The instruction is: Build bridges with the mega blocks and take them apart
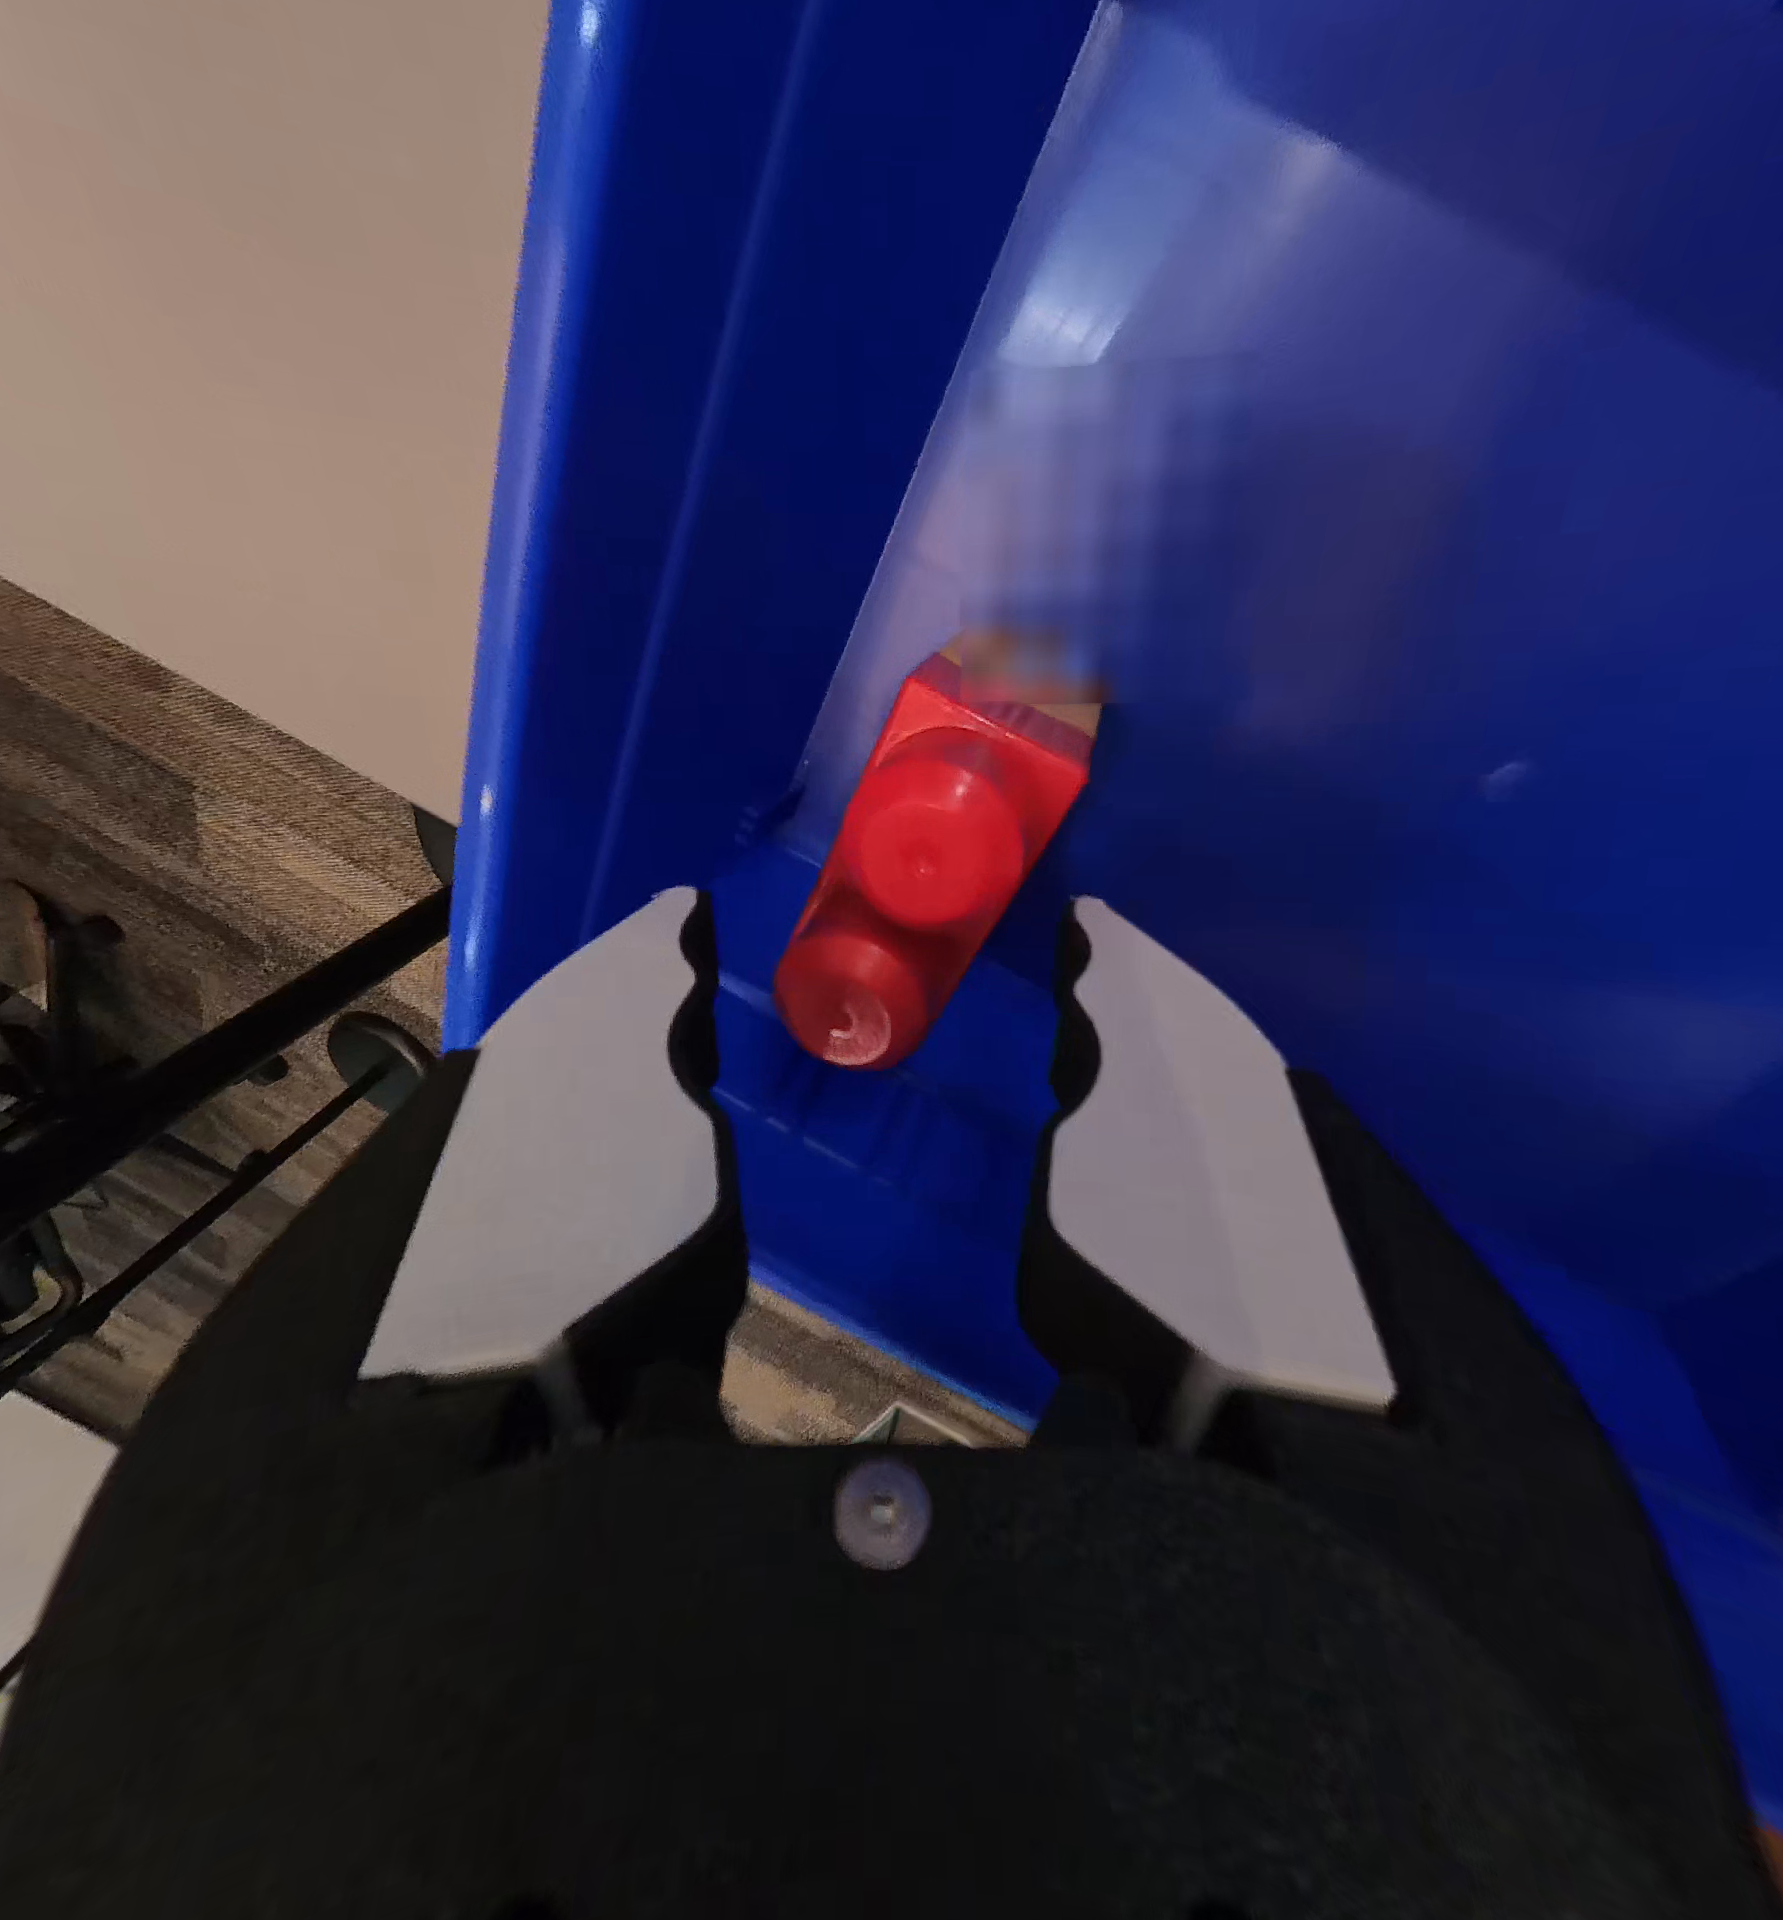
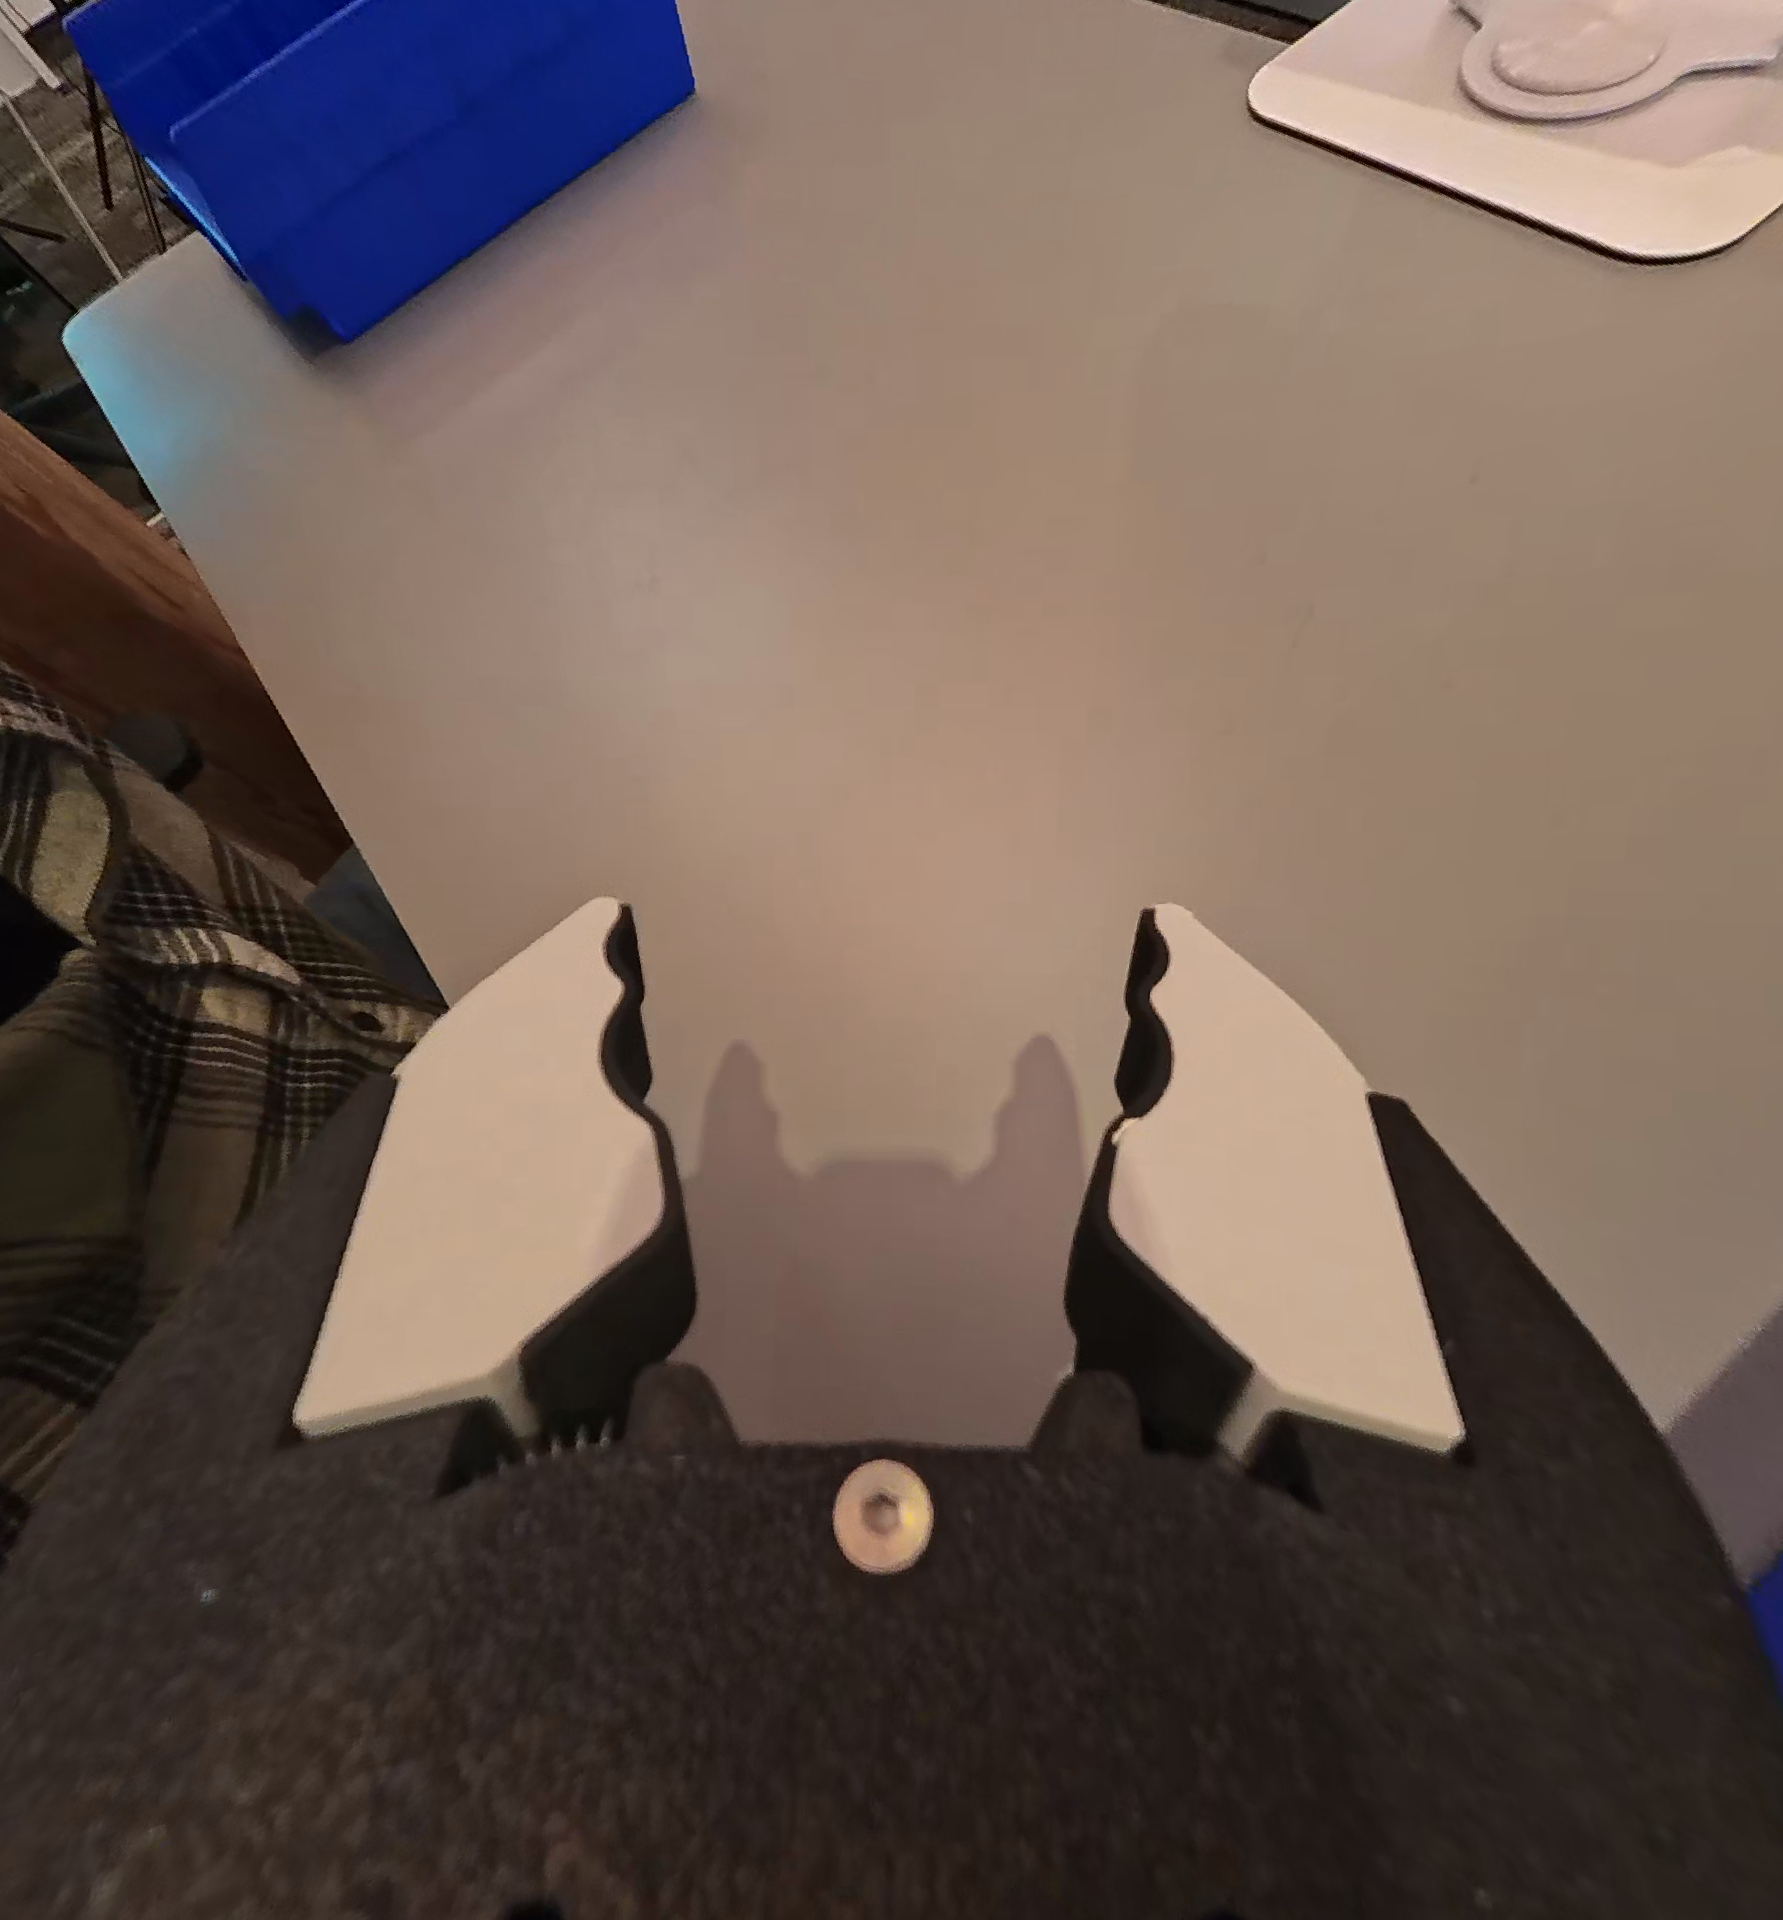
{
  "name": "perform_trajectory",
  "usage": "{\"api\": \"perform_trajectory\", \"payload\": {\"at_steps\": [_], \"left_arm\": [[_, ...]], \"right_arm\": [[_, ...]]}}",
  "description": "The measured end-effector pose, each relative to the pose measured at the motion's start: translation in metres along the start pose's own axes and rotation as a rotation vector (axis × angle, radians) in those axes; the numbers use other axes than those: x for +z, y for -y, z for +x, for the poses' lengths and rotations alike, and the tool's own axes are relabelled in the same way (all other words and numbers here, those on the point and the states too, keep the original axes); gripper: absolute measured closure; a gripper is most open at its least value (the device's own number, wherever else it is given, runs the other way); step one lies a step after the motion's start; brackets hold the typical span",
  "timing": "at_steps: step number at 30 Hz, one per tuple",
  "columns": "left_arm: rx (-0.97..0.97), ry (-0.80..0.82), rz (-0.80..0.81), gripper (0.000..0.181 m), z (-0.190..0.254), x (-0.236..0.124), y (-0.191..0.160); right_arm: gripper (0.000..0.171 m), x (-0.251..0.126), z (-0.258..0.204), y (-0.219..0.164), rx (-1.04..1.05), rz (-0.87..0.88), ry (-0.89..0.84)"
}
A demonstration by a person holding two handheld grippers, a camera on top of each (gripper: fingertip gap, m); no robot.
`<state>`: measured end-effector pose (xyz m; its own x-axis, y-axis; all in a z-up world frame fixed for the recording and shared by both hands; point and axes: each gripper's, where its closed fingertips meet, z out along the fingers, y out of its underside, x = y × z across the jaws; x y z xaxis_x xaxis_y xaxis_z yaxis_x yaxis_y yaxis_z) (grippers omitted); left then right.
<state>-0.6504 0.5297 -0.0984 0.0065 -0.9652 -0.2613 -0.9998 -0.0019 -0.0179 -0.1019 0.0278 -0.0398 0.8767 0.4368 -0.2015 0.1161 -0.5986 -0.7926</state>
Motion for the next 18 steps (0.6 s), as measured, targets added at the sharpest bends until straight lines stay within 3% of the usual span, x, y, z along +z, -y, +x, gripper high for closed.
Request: {"api": "perform_trajectory", "payload": {"at_steps": [18], "left_arm": [[0.049, -0.021, -0.145, 0.132, 0.005, 0.015, 0.002]], "right_arm": [[0.082, -0.010, -0.005, -0.008, 0.005, 0.022, 0.000]]}}
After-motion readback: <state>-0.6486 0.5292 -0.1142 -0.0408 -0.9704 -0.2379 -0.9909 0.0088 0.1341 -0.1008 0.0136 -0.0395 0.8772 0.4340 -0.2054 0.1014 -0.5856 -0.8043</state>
